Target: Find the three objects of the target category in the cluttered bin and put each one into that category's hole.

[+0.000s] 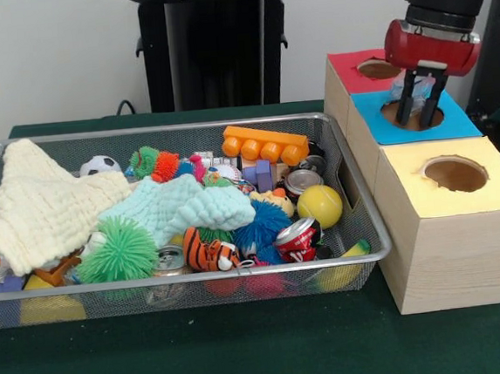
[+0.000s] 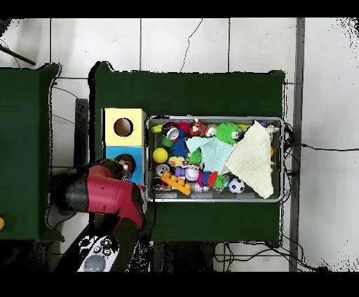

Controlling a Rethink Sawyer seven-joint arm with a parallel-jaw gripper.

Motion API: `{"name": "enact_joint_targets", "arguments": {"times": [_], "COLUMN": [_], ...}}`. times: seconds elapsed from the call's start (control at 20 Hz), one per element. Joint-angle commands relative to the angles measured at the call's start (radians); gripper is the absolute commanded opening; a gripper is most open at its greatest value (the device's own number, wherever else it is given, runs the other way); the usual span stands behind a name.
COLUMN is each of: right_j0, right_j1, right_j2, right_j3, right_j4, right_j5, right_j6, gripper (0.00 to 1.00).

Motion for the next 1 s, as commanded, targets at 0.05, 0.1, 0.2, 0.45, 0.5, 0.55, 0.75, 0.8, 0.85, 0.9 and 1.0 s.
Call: {"name": "enact_joint_targets", "arguments": {"times": [0.05,0.1,0.2,0.45,0.5,0.55,0.75,0.8,0.85,0.9,1.0], "right_j0": [0.033,0.035,0.029,-0.016,-0.02,-0.025,-0.035,-0.035,-0.033,-0.031,-0.028], "right_j1": [0.066,0.067,0.066,0.053,0.053,0.053,0.055,0.056,0.054,0.055,0.057], "right_j2": [0.022,0.023,0.04,0.099,0.104,0.111,0.12,0.12,0.118,0.116,0.112], "right_j3": [0.045,0.048,0.064,0.11,0.115,0.119,0.127,0.128,0.13,0.129,0.125], "right_j4": [0.054,0.058,0.068,0.074,0.074,0.075,0.079,0.081,0.081,0.084,0.088], "right_j5": [0.011,0.007,-0.024,-0.09,-0.099,-0.104,-0.12,-0.121,-0.12,-0.117,-0.111], "right_j6": [0.328,0.328,0.326,0.308,0.305,0.301,0.288,0.287,0.285,0.284,0.282], "gripper": [0.0,0.0,0.0,0.0,0.0,0.0,0.0,0.0,0.0,0.0,0.0]}}
